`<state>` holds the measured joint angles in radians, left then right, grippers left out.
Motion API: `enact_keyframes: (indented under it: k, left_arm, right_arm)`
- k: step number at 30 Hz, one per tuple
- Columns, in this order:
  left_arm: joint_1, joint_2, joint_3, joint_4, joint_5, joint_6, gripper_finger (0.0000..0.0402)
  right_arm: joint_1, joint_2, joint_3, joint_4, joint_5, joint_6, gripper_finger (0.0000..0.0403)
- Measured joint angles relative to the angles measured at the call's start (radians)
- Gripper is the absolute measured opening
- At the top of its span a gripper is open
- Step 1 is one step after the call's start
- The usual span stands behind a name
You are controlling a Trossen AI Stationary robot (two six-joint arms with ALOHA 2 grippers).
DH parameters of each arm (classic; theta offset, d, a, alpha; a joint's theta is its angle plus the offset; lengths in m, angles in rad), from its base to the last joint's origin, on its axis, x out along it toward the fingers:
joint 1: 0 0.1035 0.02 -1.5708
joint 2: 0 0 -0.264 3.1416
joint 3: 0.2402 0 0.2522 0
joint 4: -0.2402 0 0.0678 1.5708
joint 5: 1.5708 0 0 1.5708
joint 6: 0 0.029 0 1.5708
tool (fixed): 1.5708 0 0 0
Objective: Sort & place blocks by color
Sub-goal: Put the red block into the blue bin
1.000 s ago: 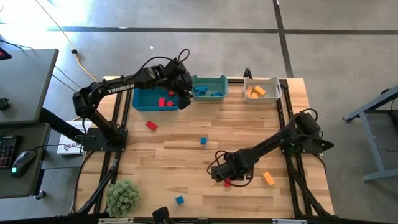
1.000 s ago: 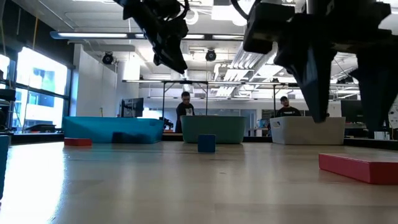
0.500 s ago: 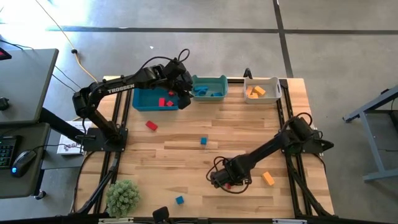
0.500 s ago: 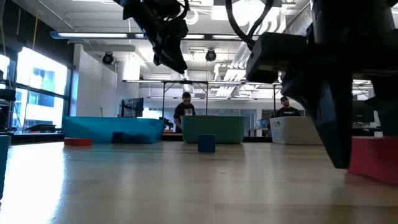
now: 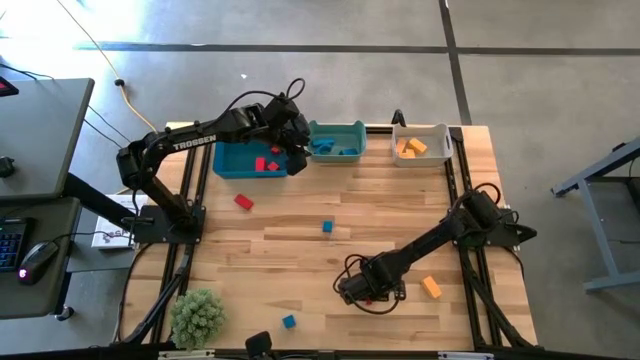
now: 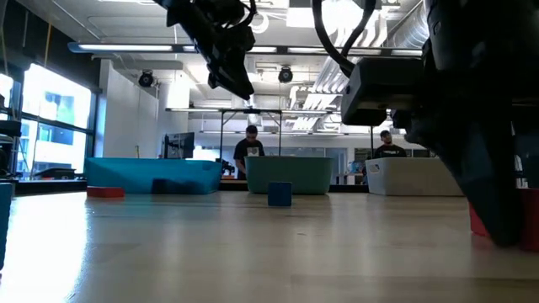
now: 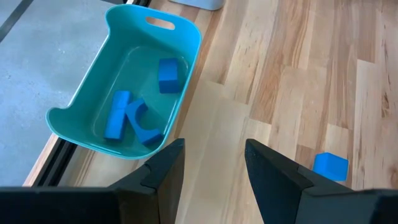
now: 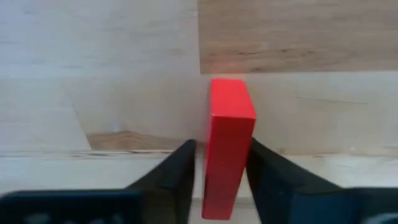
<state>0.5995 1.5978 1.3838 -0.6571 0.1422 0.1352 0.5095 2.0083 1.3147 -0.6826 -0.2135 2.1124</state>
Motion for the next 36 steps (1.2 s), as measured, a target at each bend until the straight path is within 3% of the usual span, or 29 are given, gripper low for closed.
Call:
enact_keyframes:
  k: [5,16,30,36]
  left_arm:
    - [0.000,0.000,0.000,-0.001,0.000,0.035,0.0159]
    - [0.029,0.000,0.000,-0.001,0.000,0.052,0.0159]
    - [0.134,0.000,0.000,-0.064,0.003,0.057,0.0159]
    - [0.170,0.000,0.000,-0.107,0.004,0.085,0.0158]
  right_arm:
    - [0.000,0.000,0.003,0.009,-0.007,-0.029,0.0031]
    - [-0.122,-0.003,0.075,0.010,0.052,-0.279,0.0039]
    - [-0.456,-0.005,0.177,-0.049,0.037,-0.951,0.0035]
    - [-0.608,-0.007,0.258,-0.053,-0.043,-1.246,0.0036]
